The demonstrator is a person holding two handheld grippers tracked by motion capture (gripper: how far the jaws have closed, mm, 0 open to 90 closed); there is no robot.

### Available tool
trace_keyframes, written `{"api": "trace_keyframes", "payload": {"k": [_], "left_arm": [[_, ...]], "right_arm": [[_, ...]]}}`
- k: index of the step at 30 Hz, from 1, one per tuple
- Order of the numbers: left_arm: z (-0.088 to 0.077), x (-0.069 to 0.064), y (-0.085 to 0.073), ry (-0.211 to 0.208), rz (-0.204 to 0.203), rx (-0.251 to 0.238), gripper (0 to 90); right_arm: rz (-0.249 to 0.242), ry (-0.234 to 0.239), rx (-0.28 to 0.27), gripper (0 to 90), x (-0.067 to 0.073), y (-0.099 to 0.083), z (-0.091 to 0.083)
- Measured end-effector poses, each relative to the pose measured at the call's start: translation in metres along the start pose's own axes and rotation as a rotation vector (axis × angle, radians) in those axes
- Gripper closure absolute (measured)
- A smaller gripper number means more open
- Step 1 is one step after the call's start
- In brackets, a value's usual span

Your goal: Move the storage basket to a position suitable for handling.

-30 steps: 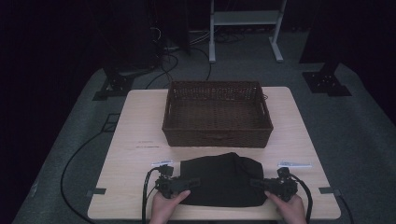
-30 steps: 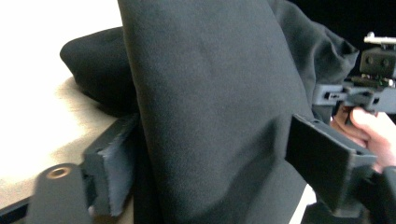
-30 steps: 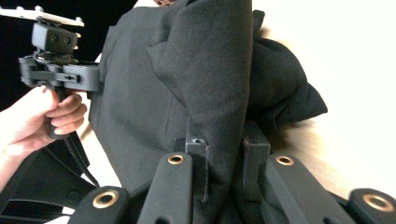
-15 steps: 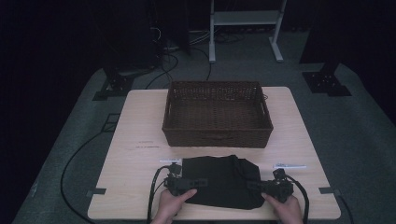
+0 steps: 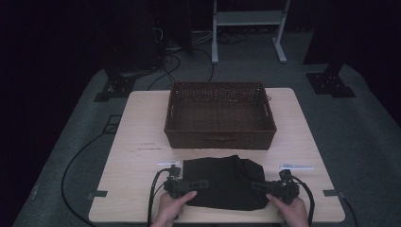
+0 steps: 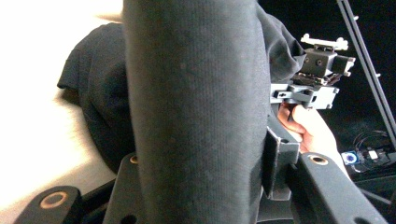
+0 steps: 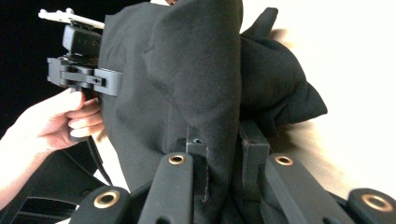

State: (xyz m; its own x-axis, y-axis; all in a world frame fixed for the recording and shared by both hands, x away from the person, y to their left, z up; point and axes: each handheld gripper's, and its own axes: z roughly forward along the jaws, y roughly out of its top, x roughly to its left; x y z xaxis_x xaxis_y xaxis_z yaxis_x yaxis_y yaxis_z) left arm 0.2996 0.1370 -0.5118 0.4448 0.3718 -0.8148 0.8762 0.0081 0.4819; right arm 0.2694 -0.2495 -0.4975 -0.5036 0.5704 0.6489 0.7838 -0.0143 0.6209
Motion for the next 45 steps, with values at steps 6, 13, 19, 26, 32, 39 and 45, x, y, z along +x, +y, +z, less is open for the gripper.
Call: {"api": "trace_keyframes", "payload": {"k": [6,13,19,26,32,39,45], "left_arm": [[-0.009,-0.008,0.002,-0.011,0.007,-0.027,57.2],[-0.018,-0.022,0.012,-0.035,0.039,-0.050,57.1],[-0.023,-0.034,0.022,-0.052,0.076,-0.071,57.1],[-0.028,-0.045,0.031,-0.059,0.097,-0.088,57.1],[-0.031,-0.047,0.035,-0.076,0.088,-0.086,57.1],[-0.036,-0.052,0.041,-0.078,0.105,-0.089,57.1],[-0.038,-0.056,0.043,-0.080,0.117,-0.091,57.0]], "right_arm": [[-0.001,0.033,-0.034,78.3,0.006,0.005,-0.007],[-0.017,0.059,-0.067,78.3,0.014,0.015,-0.014],[-0.044,0.074,-0.099,78.3,0.024,0.027,-0.022],[-0.053,0.091,-0.120,78.3,0.030,0.038,-0.027],[-0.059,0.109,-0.121,78.3,0.032,0.045,-0.028],[-0.072,0.126,-0.129,78.3,0.036,0.051,-0.029],[-0.078,0.128,-0.130,78.3,0.039,0.054,-0.030]]}}
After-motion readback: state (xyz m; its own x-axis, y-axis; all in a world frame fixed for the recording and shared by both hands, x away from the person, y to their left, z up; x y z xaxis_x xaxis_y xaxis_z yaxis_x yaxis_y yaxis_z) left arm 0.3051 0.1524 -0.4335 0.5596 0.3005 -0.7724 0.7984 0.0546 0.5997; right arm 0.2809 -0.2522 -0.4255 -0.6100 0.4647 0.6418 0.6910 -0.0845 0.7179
